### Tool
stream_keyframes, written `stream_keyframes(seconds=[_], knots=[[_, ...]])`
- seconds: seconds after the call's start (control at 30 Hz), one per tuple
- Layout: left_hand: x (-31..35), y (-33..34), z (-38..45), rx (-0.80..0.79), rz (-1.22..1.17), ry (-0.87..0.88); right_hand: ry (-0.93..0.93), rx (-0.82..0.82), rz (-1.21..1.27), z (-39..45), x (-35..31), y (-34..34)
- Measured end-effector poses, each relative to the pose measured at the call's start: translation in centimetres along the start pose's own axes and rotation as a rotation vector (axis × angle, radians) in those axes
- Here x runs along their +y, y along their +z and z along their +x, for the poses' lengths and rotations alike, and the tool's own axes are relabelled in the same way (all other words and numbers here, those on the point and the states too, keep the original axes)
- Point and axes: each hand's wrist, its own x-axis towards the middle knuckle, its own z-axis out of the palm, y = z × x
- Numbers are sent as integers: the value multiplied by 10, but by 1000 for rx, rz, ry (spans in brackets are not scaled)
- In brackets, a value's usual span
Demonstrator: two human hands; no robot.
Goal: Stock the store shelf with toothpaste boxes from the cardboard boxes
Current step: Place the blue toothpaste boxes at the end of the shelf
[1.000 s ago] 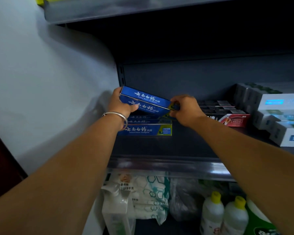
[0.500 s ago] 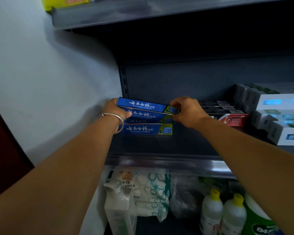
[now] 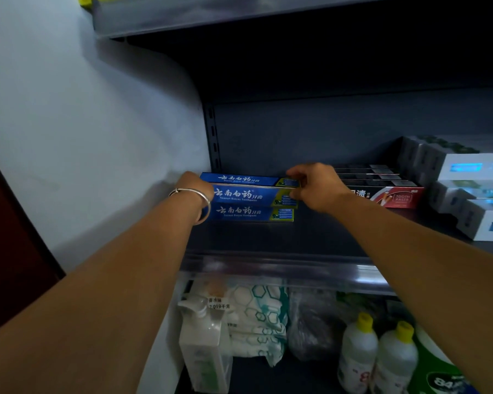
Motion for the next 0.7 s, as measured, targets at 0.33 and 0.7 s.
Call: stream_keyframes(seconds=[0.33, 0.7], knots=[[1, -9, 1, -37, 206, 41, 13, -91, -3, 1, 0, 1], [-4, -6, -11, -144, 638, 302, -40, -122, -194, -5, 2, 5]])
